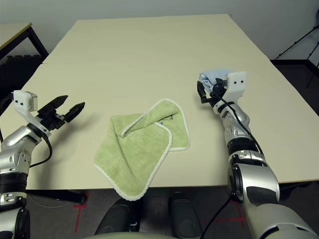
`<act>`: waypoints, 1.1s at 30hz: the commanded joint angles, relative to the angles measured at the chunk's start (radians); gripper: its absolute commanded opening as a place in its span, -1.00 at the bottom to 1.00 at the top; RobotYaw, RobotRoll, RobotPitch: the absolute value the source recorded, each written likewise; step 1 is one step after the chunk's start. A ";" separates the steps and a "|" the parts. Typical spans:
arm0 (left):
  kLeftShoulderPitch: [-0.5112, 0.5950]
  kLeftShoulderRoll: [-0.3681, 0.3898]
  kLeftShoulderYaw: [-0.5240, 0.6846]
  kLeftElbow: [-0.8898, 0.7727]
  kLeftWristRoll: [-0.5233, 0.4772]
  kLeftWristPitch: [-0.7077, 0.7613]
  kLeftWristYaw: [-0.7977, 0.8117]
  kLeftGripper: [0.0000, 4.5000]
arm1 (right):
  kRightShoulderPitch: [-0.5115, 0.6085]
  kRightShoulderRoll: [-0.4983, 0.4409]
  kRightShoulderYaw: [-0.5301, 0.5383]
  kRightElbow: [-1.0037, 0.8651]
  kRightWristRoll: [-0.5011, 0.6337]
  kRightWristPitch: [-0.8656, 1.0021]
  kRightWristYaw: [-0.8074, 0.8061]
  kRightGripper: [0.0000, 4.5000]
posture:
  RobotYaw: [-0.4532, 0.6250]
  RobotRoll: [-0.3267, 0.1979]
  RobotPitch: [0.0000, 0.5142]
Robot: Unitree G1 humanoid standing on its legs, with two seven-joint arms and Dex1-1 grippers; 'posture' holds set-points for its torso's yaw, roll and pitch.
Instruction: Fold the towel and set it aside.
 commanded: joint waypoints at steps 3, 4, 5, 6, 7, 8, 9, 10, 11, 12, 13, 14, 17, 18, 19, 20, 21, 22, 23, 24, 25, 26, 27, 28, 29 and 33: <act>0.034 0.037 -0.055 -0.036 0.016 -0.027 -0.122 0.99 | -0.062 -0.021 0.038 0.058 -0.035 0.001 0.085 0.99 | -0.16 0.25 -0.52; 0.035 0.044 -0.061 -0.036 0.014 -0.030 -0.142 0.99 | -0.076 -0.025 0.047 0.066 -0.044 -0.002 0.105 0.99 | -0.16 0.25 -0.52; 0.035 0.050 -0.065 -0.035 0.012 -0.031 -0.160 0.99 | -0.087 -0.028 0.053 0.074 -0.051 -0.003 0.121 0.99 | -0.16 0.25 -0.52; 0.034 0.058 -0.067 -0.032 0.009 -0.033 -0.180 0.99 | -0.099 -0.031 0.060 0.081 -0.056 -0.003 0.141 0.99 | -0.16 0.25 -0.52; 0.033 0.064 -0.066 -0.031 0.007 -0.036 -0.197 0.99 | -0.109 -0.035 0.066 0.087 -0.058 -0.001 0.159 0.99 | -0.16 0.25 -0.52; 0.034 0.075 -0.068 -0.029 0.009 -0.041 -0.217 0.99 | -0.119 -0.040 0.075 0.093 -0.066 -0.004 0.181 0.99 | -0.16 0.25 -0.53; 0.035 0.083 -0.067 -0.027 0.010 -0.046 -0.231 0.99 | -0.127 -0.044 0.083 0.098 -0.074 -0.008 0.199 0.99 | -0.16 0.25 -0.53; 0.035 0.091 -0.061 -0.024 0.002 -0.043 -0.247 0.99 | -0.135 -0.049 0.093 0.102 -0.083 -0.010 0.226 0.99 | -0.16 0.25 -0.53; 0.036 0.104 -0.055 -0.023 -0.006 -0.037 -0.265 0.99 | -0.143 -0.054 0.103 0.106 -0.088 -0.008 0.262 0.99 | -0.16 0.25 -0.52; 0.037 0.114 -0.050 -0.023 -0.012 -0.034 -0.281 0.99 | -0.149 -0.058 0.112 0.109 -0.092 -0.005 0.293 0.99 | -0.16 0.25 -0.52; 0.038 0.126 -0.044 -0.021 -0.019 -0.030 -0.298 0.99 | -0.156 -0.064 0.125 0.112 -0.101 -0.004 0.331 0.99 | -0.16 0.25 -0.52; 0.039 0.137 -0.040 -0.021 -0.026 -0.024 -0.312 0.99 | -0.163 -0.071 0.139 0.116 -0.114 -0.006 0.363 0.99 | -0.16 0.25 -0.51; 0.037 0.161 -0.031 -0.020 -0.045 0.001 -0.343 0.99 | -0.195 -0.096 0.195 0.140 -0.172 -0.022 0.439 0.99 | -0.16 0.25 -0.49; 0.034 0.165 -0.029 -0.021 -0.051 0.011 -0.347 0.99 | -0.206 -0.100 0.206 0.149 -0.184 -0.022 0.453 0.99 | -0.16 0.25 -0.48; 0.030 0.168 -0.030 -0.024 -0.056 0.021 -0.352 0.99 | -0.221 -0.105 0.217 0.159 -0.199 -0.023 0.465 0.99 | -0.16 0.25 -0.48; 0.025 0.169 -0.030 -0.028 -0.062 0.032 -0.356 0.99 | -0.236 -0.107 0.227 0.168 -0.210 -0.020 0.479 0.99 | -0.16 0.25 -0.48; 0.019 0.169 -0.030 -0.034 -0.070 0.050 -0.358 0.99 | -0.254 -0.108 0.237 0.178 -0.221 -0.012 0.499 0.99 | -0.15 0.25 -0.47; 0.013 0.169 -0.032 -0.039 -0.076 0.064 -0.361 0.99 | -0.268 -0.109 0.245 0.187 -0.230 -0.007 0.516 0.99 | -0.15 0.25 -0.47; 0.009 0.168 -0.034 -0.044 -0.080 0.078 -0.364 0.99 | -0.284 -0.108 0.256 0.196 -0.245 -0.006 0.528 0.99 | -0.15 0.25 -0.46; 0.005 0.167 -0.038 -0.048 -0.081 0.085 -0.368 0.99 | -0.299 -0.107 0.271 0.206 -0.262 -0.001 0.544 0.99 | -0.15 0.25 -0.46; 0.001 0.164 -0.041 -0.049 -0.082 0.089 -0.371 0.99 | -0.313 -0.104 0.284 0.215 -0.277 0.002 0.553 0.99 | -0.15 0.25 -0.46; -0.002 0.161 -0.043 -0.050 -0.082 0.094 -0.372 0.99 | -0.324 -0.101 0.294 0.223 -0.290 0.007 0.560 0.99 | -0.14 0.25 -0.45; -0.005 0.159 -0.049 -0.050 -0.080 0.095 -0.377 0.99 | -0.333 -0.097 0.302 0.231 -0.300 0.017 0.570 0.99 | -0.14 0.25 -0.43; -0.007 0.158 -0.052 -0.050 -0.079 0.098 -0.383 0.99 | -0.341 -0.093 0.307 0.236 -0.307 0.026 0.574 0.99 | -0.14 0.25 -0.43; -0.011 0.157 -0.055 -0.052 -0.081 0.106 -0.387 0.99 | -0.347 -0.090 0.312 0.241 -0.315 0.035 0.579 0.99 | -0.13 0.25 -0.41; -0.041 0.160 -0.068 -0.047 -0.085 0.134 -0.410 0.99 | -0.368 -0.089 0.326 0.258 -0.348 0.076 0.601 0.99 | -0.13 0.25 -0.37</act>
